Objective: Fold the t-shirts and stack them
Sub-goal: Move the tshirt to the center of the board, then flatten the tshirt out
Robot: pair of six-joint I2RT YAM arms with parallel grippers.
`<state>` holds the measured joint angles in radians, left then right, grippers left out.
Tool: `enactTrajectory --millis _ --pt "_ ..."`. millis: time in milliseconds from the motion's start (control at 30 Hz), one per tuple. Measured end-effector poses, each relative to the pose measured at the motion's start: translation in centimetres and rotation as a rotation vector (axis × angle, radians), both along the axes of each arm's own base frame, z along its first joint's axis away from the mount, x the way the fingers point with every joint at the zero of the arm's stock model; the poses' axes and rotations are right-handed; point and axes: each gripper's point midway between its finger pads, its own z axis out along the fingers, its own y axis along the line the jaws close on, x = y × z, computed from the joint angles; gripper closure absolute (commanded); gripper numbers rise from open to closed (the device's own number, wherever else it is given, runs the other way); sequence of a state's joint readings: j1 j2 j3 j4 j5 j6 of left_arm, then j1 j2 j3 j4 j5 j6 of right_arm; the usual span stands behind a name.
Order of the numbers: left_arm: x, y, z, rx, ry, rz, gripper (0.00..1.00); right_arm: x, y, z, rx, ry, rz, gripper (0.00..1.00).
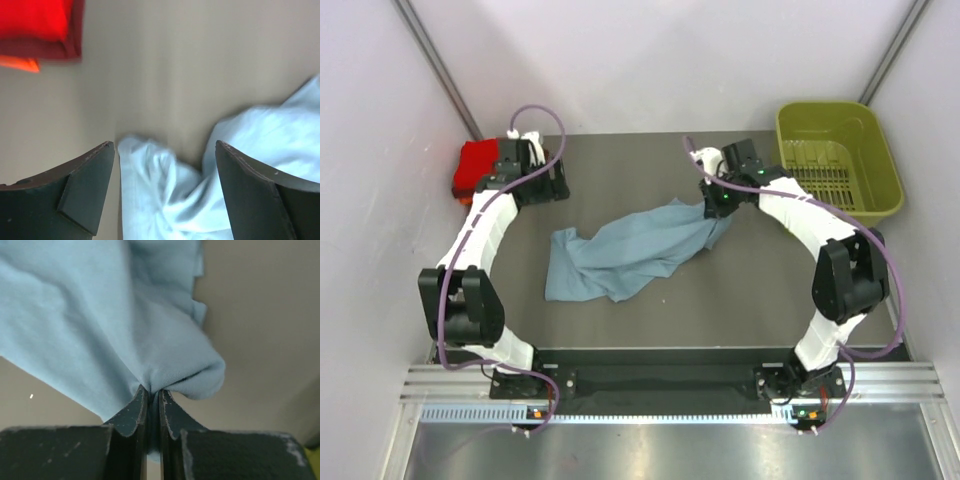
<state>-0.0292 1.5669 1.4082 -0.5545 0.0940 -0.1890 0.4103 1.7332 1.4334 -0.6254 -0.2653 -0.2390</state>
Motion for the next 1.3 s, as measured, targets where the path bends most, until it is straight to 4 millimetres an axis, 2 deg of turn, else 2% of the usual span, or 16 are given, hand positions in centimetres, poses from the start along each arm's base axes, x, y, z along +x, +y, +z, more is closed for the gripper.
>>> enactTrajectory --millis 67,133,233,333,433,567,633,700,767,800,933,1033,1133,1200,1233,1300 --pt "-1.4 -0.1 -2.8 -0.009 0.076 0.000 0.16 0.3 -1.4 -0.2 -0.003 0.015 -0.028 1.00" --pt "-3.3 -0.3 -5.5 -0.025 0.163 0.004 0.16 0.5 -1.8 0.1 0.000 0.016 -0.035 1.00" --pt "-6.5 -0.7 -9.2 -0.063 0.307 0.023 0.18 -0.4 -1.5 0.9 0.006 0.049 -0.003 1.00" --pt "-8.5 -1.3 -11.1 -0.111 0.397 0.049 0.20 -1.0 -0.9 2.3 0.034 0.065 0.028 1.00" --pt "-9.2 -1.9 -12.7 -0.158 0.458 0.073 0.26 -1.5 -0.5 2.7 0.053 0.081 0.045 1.00" --pt "-9.1 -2.5 -15.1 -0.196 0.530 0.085 0.28 -2.1 -0.3 2.5 0.060 0.105 0.052 1.00" --pt "-8.8 -2.7 -16.0 -0.206 0.556 0.091 0.42 -2.1 -0.4 2.4 0.059 0.107 0.051 1.00" --pt "-8.1 -2.9 -16.6 -0.222 0.568 0.093 0.53 -2.1 -0.3 2.4 0.058 0.103 0.051 1.00" --pt "-7.1 -3.2 -16.6 -0.238 0.562 0.089 0.78 -2.0 -0.4 2.4 0.053 0.100 0.048 1.00" --pt "-6.7 -3.3 -16.6 -0.243 0.556 0.087 0.98 -1.9 -0.4 2.4 0.051 0.098 0.045 1.00" --pt "-4.2 -3.5 -15.6 -0.251 0.508 0.070 1.00 -1.3 -0.8 2.4 0.034 0.075 0.026 1.00" --pt "-0.9 -3.5 -14.0 -0.251 0.438 0.058 1.00 0.3 -1.2 2.5 0.021 0.051 -0.002 1.00" --pt "4.4 -3.5 -11.1 -0.240 0.309 0.030 1.00 4.7 -1.5 3.1 0.005 -0.012 -0.047 1.00" --pt "8.3 -3.3 -8.5 -0.217 0.195 0.011 1.00 8.7 -2.1 3.8 -0.004 -0.073 -0.093 1.00" --pt "9.6 -3.1 -7.3 -0.206 0.151 0.004 1.00 11.0 -2.6 4.3 -0.007 -0.115 -0.121 1.00" --pt "11.7 -2.9 -4.8 -0.184 0.060 -0.008 1.00 14.1 -3.7 5.3 -0.012 -0.171 -0.168 1.00"
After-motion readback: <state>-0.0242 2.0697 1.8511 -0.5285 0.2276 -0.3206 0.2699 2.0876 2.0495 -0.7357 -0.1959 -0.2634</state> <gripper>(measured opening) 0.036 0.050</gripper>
